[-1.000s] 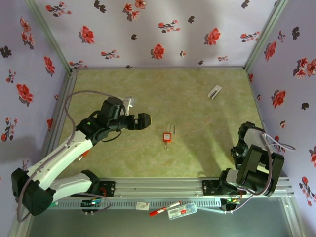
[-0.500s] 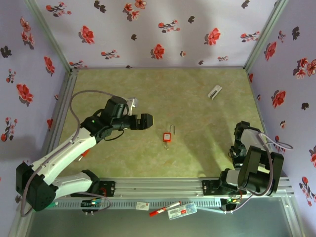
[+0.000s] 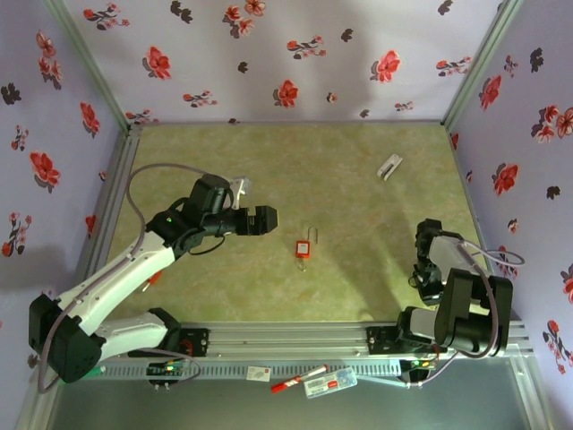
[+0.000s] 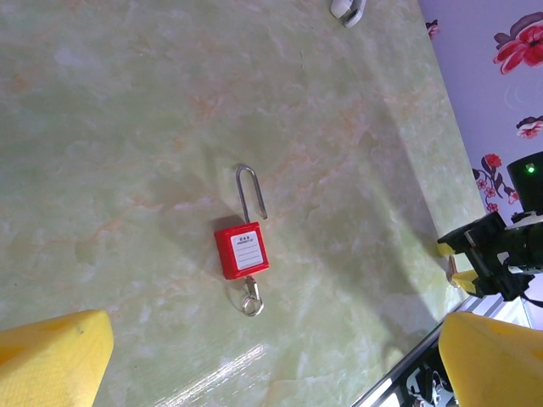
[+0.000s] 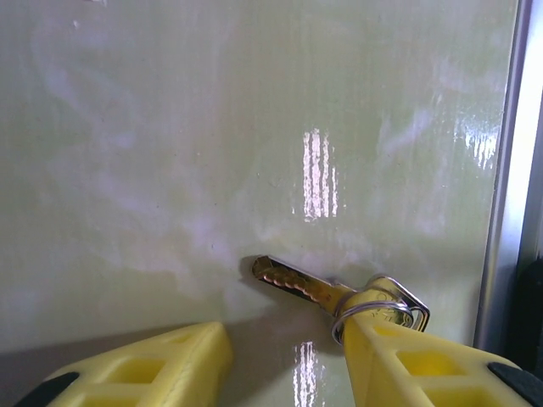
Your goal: Unlock with the key
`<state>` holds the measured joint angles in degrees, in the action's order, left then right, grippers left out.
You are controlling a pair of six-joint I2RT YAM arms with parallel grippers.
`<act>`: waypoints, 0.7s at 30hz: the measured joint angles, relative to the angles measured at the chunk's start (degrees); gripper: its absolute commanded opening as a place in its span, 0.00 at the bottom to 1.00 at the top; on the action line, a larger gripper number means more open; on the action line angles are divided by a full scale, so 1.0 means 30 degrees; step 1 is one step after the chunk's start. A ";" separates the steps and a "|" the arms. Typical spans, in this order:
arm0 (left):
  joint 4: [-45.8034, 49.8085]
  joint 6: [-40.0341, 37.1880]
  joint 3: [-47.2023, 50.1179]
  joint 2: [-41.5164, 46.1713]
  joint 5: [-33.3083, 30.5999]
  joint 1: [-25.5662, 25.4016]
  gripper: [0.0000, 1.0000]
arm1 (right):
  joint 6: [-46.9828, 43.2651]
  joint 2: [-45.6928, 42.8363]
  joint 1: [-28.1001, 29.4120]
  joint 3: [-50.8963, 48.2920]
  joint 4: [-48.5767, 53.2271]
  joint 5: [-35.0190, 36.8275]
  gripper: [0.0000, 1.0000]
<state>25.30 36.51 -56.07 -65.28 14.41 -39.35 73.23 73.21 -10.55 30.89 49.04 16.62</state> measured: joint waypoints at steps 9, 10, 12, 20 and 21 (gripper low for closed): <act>-0.0109 0.0007 0.0182 0.0168 0.0073 0.0000 0.98 | 0.0612 0.1370 0.1749 0.0561 0.0350 0.1064 0.46; -0.0153 0.0007 0.0240 0.0182 0.0073 0.0000 0.98 | 0.0627 0.1603 0.1909 0.0699 0.0481 0.1144 0.46; -0.0197 0.0007 0.0328 0.0211 0.0073 0.0007 0.98 | 0.0663 0.2098 0.2273 0.1027 0.0729 0.1275 0.46; -0.0488 0.0095 0.0838 0.0539 0.0066 0.0022 0.98 | 0.0663 0.2769 0.4051 0.2980 -0.0845 -0.1297 0.53; -0.0503 0.0138 0.0925 0.0561 0.0066 0.0022 0.98 | 0.0641 0.2761 0.4167 0.3315 -0.1326 -0.1734 0.58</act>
<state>23.79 36.93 -53.30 -63.59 14.61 -39.29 75.16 81.49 1.96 40.84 45.06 11.42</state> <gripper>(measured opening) 0.978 0.514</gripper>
